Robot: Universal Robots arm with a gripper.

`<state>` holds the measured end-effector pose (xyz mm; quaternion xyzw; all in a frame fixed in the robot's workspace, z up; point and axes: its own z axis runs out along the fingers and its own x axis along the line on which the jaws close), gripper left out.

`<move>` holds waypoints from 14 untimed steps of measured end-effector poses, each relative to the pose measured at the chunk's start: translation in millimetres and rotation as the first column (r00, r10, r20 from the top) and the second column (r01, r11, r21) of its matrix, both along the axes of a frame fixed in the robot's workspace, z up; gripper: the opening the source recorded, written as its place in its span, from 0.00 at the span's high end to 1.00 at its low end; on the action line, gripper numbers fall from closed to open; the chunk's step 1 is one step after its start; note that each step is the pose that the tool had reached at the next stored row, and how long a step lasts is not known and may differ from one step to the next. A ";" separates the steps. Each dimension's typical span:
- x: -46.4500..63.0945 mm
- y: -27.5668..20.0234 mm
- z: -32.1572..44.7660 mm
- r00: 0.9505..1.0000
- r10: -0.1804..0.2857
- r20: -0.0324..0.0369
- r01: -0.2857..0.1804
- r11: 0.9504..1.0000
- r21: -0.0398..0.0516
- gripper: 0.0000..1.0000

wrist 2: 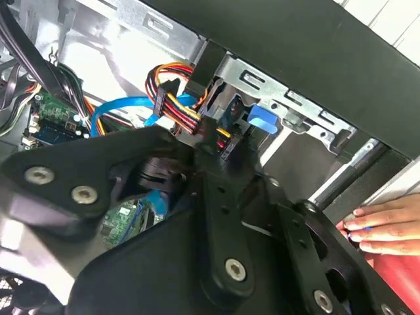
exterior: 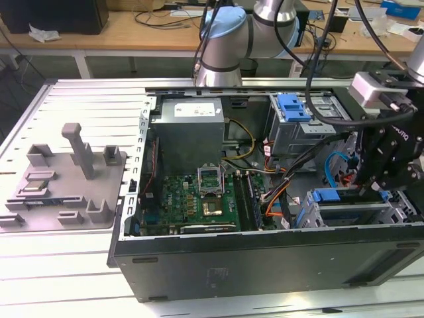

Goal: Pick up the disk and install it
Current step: 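Insert the first disk wire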

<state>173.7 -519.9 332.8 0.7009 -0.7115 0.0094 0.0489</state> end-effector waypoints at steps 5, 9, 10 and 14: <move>0.0 0.0 2.0 1.000 0.000 0.000 0.000 1.000 0.000 0.52; 0.0 0.0 6.3 1.000 0.000 0.000 0.000 1.000 0.000 0.52; 0.1 0.1 8.9 1.000 0.000 0.000 0.000 1.000 -0.001 0.52; 0.0 0.0 25.5 1.000 0.000 0.000 0.000 1.000 0.000 0.52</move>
